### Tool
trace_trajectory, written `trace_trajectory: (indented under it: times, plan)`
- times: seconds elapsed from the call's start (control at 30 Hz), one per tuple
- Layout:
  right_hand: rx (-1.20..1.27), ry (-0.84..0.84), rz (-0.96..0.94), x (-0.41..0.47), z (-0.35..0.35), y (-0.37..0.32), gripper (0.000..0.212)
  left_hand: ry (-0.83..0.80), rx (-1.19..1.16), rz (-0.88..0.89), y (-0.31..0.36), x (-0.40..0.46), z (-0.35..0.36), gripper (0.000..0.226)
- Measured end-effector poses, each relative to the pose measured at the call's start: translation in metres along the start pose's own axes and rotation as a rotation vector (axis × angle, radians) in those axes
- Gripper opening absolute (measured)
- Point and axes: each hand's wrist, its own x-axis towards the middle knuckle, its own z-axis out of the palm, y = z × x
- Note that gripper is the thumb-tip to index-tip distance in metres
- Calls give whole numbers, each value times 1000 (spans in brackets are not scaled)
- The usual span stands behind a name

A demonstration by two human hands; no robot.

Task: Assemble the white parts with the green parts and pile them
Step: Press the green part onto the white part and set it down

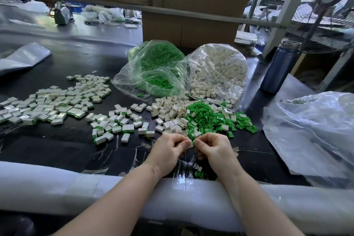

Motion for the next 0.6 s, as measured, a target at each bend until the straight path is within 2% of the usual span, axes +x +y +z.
trace_trajectory:
  times: [0.6]
  plan:
    - [-102,-36,42,-5,-2,-6,18,-31,221,55,3,-4,0,15]
